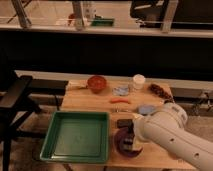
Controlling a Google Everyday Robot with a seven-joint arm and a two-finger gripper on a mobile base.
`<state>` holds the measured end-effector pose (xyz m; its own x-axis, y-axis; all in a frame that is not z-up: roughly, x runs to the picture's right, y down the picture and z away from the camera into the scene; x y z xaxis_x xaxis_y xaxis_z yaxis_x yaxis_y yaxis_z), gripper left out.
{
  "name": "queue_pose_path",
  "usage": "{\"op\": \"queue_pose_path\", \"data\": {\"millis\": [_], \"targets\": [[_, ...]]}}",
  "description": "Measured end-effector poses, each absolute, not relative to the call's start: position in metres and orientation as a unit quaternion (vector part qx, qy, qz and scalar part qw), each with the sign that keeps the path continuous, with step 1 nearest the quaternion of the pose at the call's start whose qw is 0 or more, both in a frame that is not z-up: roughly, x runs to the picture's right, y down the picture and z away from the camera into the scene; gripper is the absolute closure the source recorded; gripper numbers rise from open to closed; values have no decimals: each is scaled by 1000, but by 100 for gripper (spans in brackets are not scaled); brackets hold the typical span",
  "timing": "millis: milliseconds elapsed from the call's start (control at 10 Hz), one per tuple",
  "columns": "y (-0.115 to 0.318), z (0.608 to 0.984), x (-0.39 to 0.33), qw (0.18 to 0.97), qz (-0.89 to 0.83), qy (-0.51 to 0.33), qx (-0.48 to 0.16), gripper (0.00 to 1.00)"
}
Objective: Wipe purple bowl with brush
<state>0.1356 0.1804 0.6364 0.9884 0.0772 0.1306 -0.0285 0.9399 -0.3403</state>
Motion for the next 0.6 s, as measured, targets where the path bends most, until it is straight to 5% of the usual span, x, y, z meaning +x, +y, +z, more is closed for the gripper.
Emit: {"op": "queue_pose_path", "data": {"millis": [600], "targets": [[144,612,138,990,28,-66,-124,20]]}}
